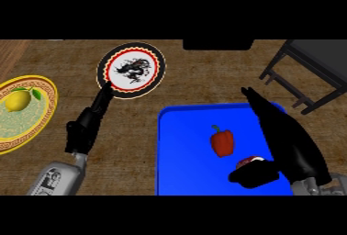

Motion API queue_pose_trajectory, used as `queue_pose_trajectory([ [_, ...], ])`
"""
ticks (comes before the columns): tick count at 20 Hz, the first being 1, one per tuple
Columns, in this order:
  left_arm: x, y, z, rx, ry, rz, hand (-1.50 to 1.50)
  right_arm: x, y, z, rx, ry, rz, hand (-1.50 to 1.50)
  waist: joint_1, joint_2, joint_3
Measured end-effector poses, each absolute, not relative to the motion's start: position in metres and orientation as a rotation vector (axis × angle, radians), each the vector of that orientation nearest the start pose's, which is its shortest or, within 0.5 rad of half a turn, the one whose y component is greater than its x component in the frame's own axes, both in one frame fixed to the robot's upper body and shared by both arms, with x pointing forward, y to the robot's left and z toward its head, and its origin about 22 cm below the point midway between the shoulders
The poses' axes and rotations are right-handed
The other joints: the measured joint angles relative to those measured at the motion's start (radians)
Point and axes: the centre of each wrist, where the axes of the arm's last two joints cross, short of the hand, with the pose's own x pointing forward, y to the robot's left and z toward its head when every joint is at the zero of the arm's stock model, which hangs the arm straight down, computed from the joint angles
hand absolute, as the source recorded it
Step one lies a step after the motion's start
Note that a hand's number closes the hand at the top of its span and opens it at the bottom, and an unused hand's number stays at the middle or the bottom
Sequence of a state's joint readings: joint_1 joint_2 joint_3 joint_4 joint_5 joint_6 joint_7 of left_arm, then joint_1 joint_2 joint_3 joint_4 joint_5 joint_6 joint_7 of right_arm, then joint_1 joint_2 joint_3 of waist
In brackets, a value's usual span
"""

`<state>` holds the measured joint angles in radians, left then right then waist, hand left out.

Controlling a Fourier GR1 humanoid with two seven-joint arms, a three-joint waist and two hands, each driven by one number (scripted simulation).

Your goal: Pick the bell pepper from the tray and place it in the tiered shelf

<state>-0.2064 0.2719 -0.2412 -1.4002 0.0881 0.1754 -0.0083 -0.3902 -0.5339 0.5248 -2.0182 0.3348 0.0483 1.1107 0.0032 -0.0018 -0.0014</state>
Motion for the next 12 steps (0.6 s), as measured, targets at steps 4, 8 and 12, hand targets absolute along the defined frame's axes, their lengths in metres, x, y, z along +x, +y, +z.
queue_pose_trajectory([
  [4,0.282,0.226,0.014,0.113,-1.570,-0.252,0.00,0.231,-0.158,0.163,-0.685,-1.197,0.837,-1.50,-0.001,0.000,0.001],
  [8,0.283,0.225,0.015,0.110,-1.570,-0.257,0.00,0.228,-0.143,0.157,-0.714,-1.207,0.843,-1.50,-0.002,0.000,0.001],
  [12,0.284,0.226,0.018,0.105,-1.570,-0.260,0.00,0.233,-0.137,0.153,-0.723,-1.200,0.834,-1.50,-0.002,0.001,0.001],
])
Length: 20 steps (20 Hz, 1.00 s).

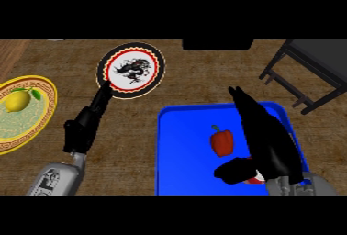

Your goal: Pick the bell pepper from the tray and place it in the tiered shelf

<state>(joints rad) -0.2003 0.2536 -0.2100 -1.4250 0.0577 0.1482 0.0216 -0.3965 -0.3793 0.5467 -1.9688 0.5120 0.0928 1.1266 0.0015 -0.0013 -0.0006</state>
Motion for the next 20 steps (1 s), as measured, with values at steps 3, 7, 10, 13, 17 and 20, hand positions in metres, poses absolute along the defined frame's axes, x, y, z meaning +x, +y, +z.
queue_pose_trajectory([
  [3,0.281,0.224,0.016,0.108,-1.569,-0.262,0.00,0.232,-0.138,0.147,-0.725,-1.185,0.827,-1.50,-0.001,0.000,0.000],
  [7,0.280,0.229,0.018,0.111,-1.567,-0.261,0.00,0.235,-0.135,0.145,-0.727,-1.176,0.814,-1.50,0.000,0.000,0.000],
  [10,0.282,0.226,0.013,0.113,-1.572,-0.258,0.00,0.237,-0.129,0.140,-0.732,-1.160,0.820,-1.50,-0.001,0.000,0.000],
  [13,0.287,0.224,0.012,0.111,-1.575,-0.257,0.00,0.239,-0.127,0.133,-0.739,-1.140,0.814,-1.50,-0.003,0.001,0.000],
  [17,0.288,0.221,0.010,0.111,-1.577,-0.262,0.00,0.242,-0.124,0.119,-0.748,-1.103,0.819,-1.50,-0.002,0.001,0.000],
  [20,0.286,0.225,0.014,0.111,-1.578,-0.261,0.00,0.245,-0.125,0.112,-0.754,-1.076,0.826,-1.50,0.000,0.001,0.000],
])
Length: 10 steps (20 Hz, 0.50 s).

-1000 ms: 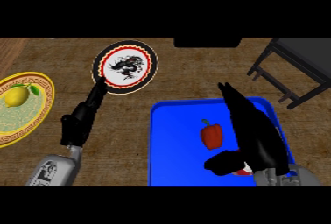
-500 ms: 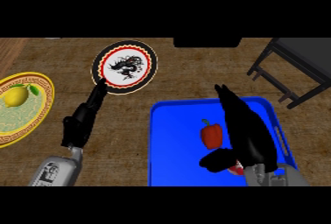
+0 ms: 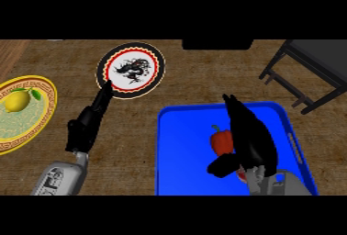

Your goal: Pick the bell pepper from the tray and place it in the tiered shelf

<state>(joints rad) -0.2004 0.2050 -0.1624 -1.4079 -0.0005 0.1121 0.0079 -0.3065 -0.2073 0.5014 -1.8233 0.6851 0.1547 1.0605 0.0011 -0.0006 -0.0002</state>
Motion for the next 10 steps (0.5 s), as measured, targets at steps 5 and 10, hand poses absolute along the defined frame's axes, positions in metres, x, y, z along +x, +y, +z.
queue_pose_trajectory([
  [5,0.281,0.224,0.007,0.104,-1.574,-0.256,0.00,0.248,-0.123,0.106,-0.774,-1.050,0.836,-1.50,0.000,0.000,0.000],
  [10,0.280,0.229,0.011,0.108,-1.571,-0.265,0.00,0.248,-0.121,0.097,-0.794,-1.030,0.836,-1.50,0.000,0.000,0.000],
])
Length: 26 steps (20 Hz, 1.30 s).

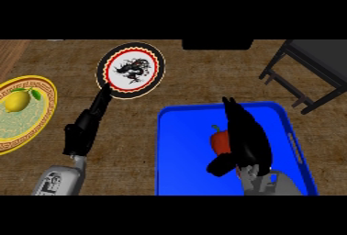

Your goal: Pick the bell pepper from the tray and place it in the tiered shelf

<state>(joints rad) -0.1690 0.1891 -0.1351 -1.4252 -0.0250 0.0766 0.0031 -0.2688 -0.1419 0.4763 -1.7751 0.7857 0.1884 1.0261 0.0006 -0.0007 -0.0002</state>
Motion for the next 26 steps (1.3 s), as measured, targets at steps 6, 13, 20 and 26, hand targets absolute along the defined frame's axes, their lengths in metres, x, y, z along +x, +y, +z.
queue_pose_trajectory([
  [6,0.282,0.228,0.011,0.113,-1.580,-0.262,0.00,0.259,-0.129,0.084,-0.819,-0.983,0.841,-1.50,0.000,0.001,0.000],
  [13,0.280,0.221,0.012,0.111,-1.581,-0.262,0.00,0.261,-0.132,0.069,-0.817,-0.946,0.842,-1.50,0.000,0.000,0.000],
  [20,0.282,0.223,0.020,0.109,-1.577,-0.258,0.00,0.263,-0.126,0.054,-0.796,-0.922,0.865,-1.50,0.000,0.000,0.000],
  [26,0.281,0.221,0.018,0.100,-1.572,-0.260,0.00,0.268,-0.131,0.042,-0.781,-0.897,0.908,1.50,0.000,0.000,0.000],
])
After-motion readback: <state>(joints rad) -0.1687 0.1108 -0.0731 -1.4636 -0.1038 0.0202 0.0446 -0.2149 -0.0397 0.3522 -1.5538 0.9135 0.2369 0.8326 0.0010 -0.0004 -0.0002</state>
